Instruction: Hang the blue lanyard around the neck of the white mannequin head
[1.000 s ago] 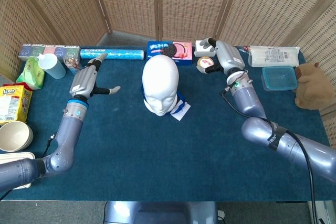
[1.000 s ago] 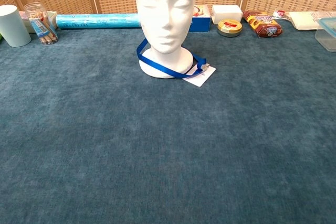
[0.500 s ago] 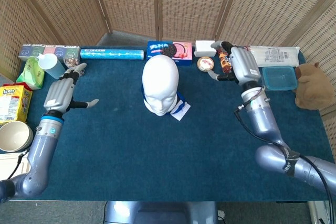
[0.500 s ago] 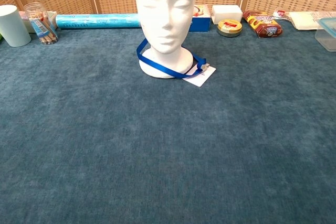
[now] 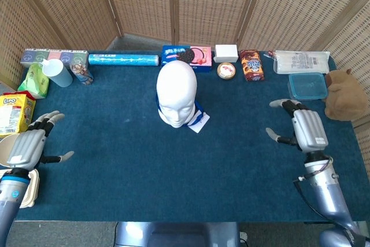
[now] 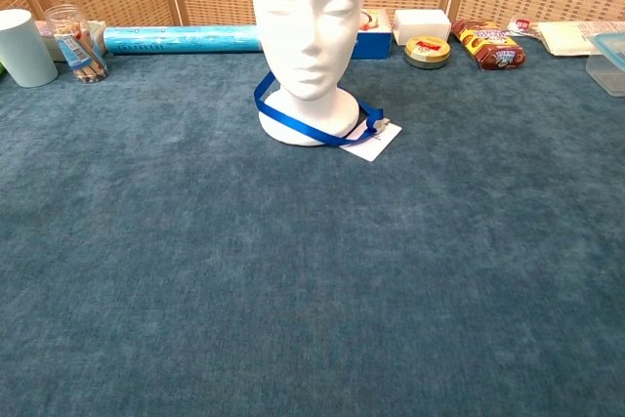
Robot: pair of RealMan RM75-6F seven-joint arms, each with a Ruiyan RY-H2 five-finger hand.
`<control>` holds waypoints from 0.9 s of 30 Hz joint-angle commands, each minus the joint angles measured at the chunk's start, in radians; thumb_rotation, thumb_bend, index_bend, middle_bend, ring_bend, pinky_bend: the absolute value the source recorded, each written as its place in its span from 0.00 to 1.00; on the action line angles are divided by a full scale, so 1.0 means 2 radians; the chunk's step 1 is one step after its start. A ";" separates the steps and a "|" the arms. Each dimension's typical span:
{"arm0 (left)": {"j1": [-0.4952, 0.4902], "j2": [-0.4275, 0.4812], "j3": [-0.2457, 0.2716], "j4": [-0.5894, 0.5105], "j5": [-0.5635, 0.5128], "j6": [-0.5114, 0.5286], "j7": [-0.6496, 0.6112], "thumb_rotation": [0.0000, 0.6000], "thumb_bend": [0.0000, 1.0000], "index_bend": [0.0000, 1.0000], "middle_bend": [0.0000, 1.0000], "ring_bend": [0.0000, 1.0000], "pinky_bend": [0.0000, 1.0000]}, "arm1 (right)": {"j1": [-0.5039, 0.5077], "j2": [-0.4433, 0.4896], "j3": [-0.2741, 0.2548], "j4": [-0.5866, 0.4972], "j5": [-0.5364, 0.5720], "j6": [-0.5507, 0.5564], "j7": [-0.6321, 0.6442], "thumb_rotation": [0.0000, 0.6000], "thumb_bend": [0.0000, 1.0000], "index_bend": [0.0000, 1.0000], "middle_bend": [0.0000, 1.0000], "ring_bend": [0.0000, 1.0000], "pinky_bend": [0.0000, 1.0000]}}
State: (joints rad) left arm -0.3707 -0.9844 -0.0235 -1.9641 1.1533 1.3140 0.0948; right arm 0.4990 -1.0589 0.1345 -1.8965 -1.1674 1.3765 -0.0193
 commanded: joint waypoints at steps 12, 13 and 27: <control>0.143 -0.035 0.081 0.017 0.161 0.159 -0.005 0.83 0.15 0.21 0.14 0.04 0.14 | -0.128 -0.003 -0.082 0.006 -0.086 0.116 -0.094 0.91 0.28 0.33 0.37 0.31 0.32; 0.150 -0.038 0.083 0.019 0.169 0.166 -0.004 0.83 0.15 0.21 0.14 0.05 0.14 | -0.135 -0.005 -0.083 0.009 -0.091 0.123 -0.097 0.91 0.28 0.33 0.37 0.31 0.32; 0.175 -0.043 0.072 0.011 0.193 0.173 -0.001 0.83 0.15 0.22 0.15 0.05 0.14 | -0.168 -0.001 -0.078 0.013 -0.122 0.126 -0.102 0.91 0.28 0.34 0.38 0.32 0.32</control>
State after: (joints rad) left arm -0.0212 -1.0721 0.1218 -1.9412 1.5397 1.6604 0.0936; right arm 0.1634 -1.0621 -0.0236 -1.8702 -1.4100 1.6304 -0.2243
